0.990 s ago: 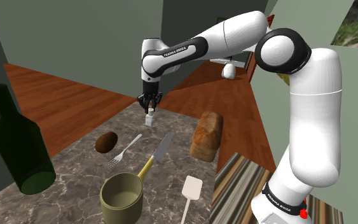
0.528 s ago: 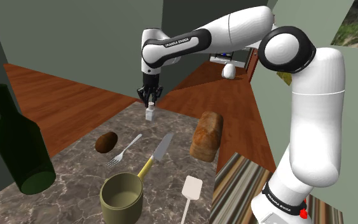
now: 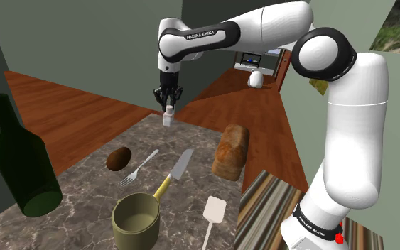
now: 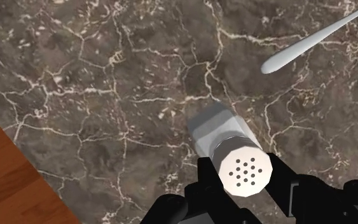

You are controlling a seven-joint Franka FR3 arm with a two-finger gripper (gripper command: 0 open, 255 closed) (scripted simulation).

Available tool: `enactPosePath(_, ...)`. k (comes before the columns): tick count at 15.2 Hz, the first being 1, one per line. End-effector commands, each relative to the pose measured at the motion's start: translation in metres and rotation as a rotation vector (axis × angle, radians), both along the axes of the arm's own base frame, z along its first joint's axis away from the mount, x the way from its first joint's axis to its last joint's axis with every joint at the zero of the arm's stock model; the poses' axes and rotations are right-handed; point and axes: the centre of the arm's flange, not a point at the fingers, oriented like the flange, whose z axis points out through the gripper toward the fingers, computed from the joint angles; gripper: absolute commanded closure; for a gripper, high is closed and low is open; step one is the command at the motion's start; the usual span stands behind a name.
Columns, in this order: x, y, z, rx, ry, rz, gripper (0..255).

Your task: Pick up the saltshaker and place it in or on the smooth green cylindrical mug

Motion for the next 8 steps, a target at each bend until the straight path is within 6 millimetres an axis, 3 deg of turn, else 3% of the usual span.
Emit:
enactPosePath(1, -0.001, 0.001, 0.011, 0.0, 0.0, 0.0, 255)
enactPosePath(8, -0.001, 0.001, 0.048, 0.0, 0.0, 0.0, 255)
